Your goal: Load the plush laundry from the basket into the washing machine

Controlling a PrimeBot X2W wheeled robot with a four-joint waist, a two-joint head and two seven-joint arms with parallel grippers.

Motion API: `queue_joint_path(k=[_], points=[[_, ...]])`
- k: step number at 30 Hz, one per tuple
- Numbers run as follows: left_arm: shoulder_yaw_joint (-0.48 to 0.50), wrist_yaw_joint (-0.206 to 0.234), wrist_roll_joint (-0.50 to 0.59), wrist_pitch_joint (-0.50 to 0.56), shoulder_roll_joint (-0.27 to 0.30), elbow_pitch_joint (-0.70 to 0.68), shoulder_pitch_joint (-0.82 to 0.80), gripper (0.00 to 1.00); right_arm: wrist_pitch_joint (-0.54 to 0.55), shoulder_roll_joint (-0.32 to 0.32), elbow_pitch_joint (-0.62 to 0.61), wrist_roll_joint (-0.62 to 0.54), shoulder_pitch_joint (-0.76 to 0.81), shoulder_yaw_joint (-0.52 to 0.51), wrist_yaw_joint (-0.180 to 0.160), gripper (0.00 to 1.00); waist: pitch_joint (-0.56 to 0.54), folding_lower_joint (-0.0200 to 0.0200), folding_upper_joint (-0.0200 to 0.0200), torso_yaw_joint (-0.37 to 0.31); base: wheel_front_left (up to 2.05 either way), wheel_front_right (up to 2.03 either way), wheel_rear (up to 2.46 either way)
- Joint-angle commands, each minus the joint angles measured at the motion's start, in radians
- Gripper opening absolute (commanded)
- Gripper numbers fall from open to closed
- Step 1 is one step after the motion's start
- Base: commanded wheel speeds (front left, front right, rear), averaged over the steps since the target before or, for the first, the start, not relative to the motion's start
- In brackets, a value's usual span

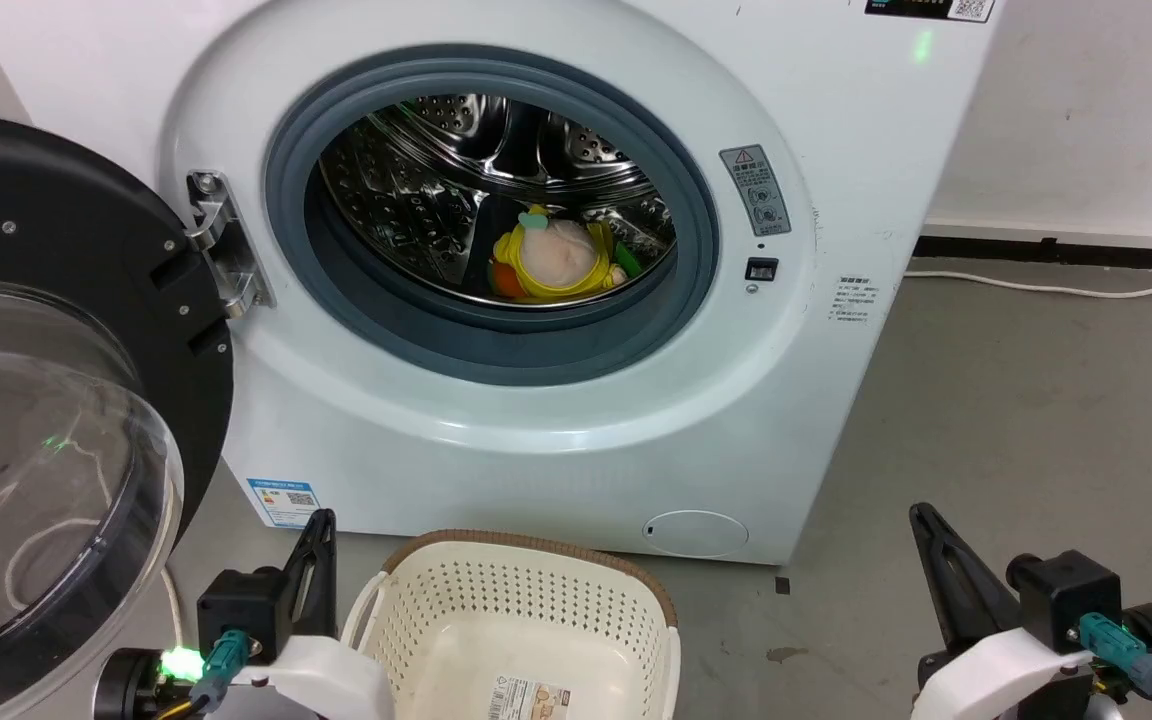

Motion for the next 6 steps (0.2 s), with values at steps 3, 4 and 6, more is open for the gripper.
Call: queue_joint_path(k=[3, 4, 6], points=[[0.006, -0.006, 0.007, 0.003, -0.002, -0.007, -0.016, 0.00, 0.002, -0.001, -0.005, -0.008, -0.014, -0.002, 0.001, 0.00, 0.000, 0.0000, 0.0000, 0.000, 0.00, 0.00, 0.00], [0.006, -0.006, 0.007, 0.003, -0.002, -0.007, -0.016, 0.00, 0.002, -0.001, -0.005, -0.008, -0.014, -0.002, 0.001, 0.00, 0.000, 0.0000, 0.0000, 0.000, 0.00, 0.00, 0.00], [0.006, -0.006, 0.007, 0.003, -0.002, -0.007, -0.016, 0.00, 0.002, -0.001, -0.005, -0.008, -0.014, -0.002, 0.001, 0.00, 0.000, 0.0000, 0.0000, 0.000, 0.00, 0.00, 0.00]])
